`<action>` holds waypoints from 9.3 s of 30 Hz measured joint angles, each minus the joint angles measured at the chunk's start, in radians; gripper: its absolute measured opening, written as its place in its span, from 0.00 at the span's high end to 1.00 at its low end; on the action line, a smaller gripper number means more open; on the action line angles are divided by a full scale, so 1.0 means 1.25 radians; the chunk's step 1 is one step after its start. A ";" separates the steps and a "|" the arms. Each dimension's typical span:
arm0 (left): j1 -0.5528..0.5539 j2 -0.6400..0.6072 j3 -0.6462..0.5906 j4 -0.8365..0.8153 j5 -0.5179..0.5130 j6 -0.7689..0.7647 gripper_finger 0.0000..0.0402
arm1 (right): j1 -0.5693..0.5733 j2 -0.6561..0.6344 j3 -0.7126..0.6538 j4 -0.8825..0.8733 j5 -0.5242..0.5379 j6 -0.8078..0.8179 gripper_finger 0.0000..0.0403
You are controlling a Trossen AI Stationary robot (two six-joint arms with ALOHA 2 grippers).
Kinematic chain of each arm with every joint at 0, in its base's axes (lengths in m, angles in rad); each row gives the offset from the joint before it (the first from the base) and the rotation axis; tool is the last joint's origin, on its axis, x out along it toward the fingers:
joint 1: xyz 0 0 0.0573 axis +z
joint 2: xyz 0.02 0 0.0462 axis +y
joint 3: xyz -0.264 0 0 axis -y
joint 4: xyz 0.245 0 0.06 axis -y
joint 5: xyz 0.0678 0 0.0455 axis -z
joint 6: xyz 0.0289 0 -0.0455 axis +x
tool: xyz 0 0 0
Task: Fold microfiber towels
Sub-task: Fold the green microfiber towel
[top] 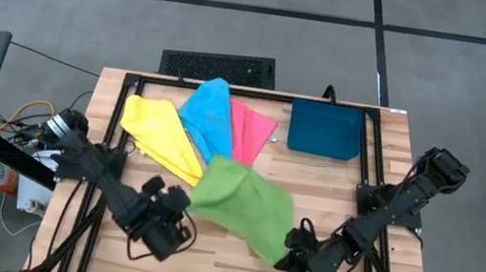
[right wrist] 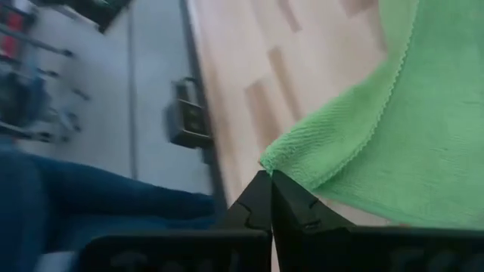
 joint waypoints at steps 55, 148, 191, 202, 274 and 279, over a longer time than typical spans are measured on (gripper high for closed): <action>0.436 -0.211 -0.296 0.777 0.189 0.821 0.59 | -0.134 0.000 0.432 -1.079 0.248 -0.440 0.96; 0.136 -0.235 -0.312 0.378 0.249 0.536 1.00 | 0.008 0.273 0.431 -0.728 0.143 -0.172 0.93; 0.092 -0.226 -0.312 0.346 0.232 0.485 1.00 | -0.003 0.488 0.435 -0.258 0.101 -0.136 0.35; 0.092 -0.226 -0.312 0.347 0.225 0.485 1.00 | -0.002 0.500 0.436 -0.342 0.124 -0.144 0.35; 0.676 -0.531 -0.070 0.102 0.046 0.989 1.00 | -0.602 -0.018 0.654 -1.031 0.487 -0.632 0.98; 0.679 -0.531 -0.067 0.078 0.048 0.988 1.00 | -0.584 -0.033 0.653 -1.025 0.482 -0.633 0.98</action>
